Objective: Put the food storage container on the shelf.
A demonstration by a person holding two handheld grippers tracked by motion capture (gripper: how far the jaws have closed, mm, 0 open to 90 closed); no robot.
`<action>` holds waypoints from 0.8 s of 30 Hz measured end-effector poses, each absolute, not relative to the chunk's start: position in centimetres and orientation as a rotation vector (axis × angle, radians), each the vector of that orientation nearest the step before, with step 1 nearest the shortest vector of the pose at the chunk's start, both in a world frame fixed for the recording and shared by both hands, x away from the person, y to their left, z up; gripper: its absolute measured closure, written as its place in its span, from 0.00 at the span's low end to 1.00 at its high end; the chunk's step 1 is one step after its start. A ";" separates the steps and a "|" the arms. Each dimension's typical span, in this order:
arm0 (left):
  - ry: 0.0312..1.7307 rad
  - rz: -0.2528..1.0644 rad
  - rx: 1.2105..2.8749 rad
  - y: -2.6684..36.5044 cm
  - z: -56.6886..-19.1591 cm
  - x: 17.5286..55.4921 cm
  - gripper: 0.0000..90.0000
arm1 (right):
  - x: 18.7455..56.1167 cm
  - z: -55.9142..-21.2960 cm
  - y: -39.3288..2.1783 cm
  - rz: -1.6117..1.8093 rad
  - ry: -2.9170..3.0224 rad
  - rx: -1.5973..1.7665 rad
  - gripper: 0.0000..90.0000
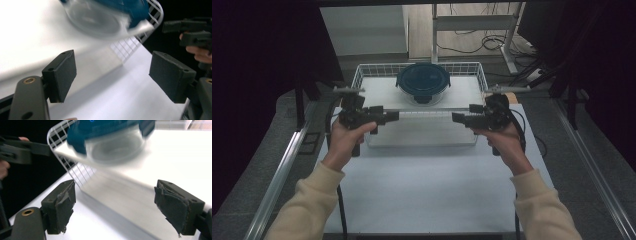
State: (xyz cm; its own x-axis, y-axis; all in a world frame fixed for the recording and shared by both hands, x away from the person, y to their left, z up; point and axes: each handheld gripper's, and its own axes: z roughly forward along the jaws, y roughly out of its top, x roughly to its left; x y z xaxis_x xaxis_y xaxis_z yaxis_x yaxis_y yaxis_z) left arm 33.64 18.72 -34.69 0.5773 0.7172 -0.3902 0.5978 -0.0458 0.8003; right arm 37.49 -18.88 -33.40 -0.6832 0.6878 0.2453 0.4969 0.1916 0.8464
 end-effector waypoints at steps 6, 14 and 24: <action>1.067 0.150 1.760 19.3 -38.8 29.0 0.23 | 33.2 -36.4 -21.1 1.425 2.260 1.092 0.20; 1.105 0.160 1.844 19.6 -44.1 26.1 0.24 | 29.4 -42.4 -22.6 1.354 2.306 1.136 0.20; 1.129 0.165 1.914 19.1 -46.6 25.6 0.24 | 28.9 -45.4 -22.8 1.233 2.350 1.142 0.20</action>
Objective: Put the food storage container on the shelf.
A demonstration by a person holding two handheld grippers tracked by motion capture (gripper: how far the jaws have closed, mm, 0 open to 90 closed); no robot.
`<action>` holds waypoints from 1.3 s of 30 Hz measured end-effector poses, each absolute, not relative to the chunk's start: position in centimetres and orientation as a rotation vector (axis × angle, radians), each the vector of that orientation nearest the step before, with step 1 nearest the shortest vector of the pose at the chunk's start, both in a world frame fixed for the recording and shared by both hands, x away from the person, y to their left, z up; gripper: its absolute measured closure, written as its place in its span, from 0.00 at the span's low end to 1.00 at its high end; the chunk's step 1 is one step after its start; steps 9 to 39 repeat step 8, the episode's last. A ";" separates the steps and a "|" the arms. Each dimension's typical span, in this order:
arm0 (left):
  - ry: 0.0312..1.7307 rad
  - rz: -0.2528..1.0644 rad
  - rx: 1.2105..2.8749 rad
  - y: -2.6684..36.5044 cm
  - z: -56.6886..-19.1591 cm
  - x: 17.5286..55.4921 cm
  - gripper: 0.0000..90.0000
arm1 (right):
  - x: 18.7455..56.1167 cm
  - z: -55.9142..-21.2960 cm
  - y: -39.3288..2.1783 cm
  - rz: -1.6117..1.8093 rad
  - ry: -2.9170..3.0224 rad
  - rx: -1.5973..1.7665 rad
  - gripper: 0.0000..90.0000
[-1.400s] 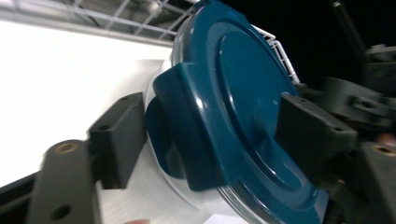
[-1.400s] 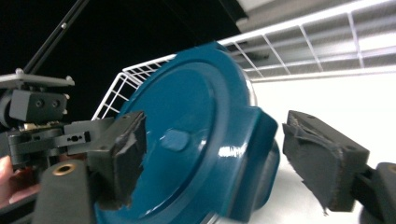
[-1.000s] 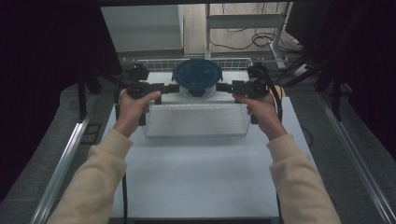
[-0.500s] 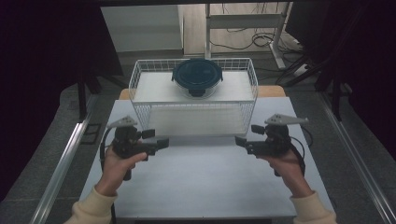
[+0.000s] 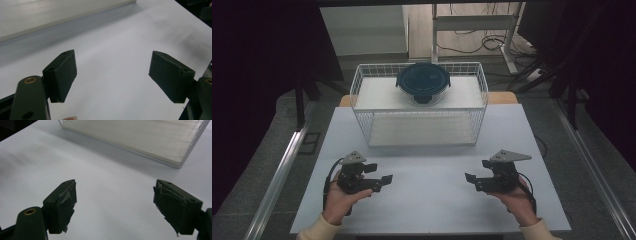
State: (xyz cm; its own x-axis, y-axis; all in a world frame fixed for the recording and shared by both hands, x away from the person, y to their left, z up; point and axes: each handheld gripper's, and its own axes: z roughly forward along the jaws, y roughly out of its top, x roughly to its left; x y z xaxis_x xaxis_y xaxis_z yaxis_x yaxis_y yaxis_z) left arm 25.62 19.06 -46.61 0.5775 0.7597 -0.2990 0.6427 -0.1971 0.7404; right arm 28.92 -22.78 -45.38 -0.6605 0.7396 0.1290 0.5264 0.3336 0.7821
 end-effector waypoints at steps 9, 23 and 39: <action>1.145 0.174 1.906 19.6 -47.0 25.5 0.24 | 28.6 -45.6 -22.6 1.274 2.325 1.124 0.20; 1.145 0.174 1.906 19.6 -47.0 25.5 0.24 | 28.6 -45.6 -22.6 1.274 2.325 1.124 0.20; 1.145 0.174 1.906 19.6 -47.0 25.5 0.24 | 28.6 -45.6 -22.6 1.274 2.325 1.124 0.20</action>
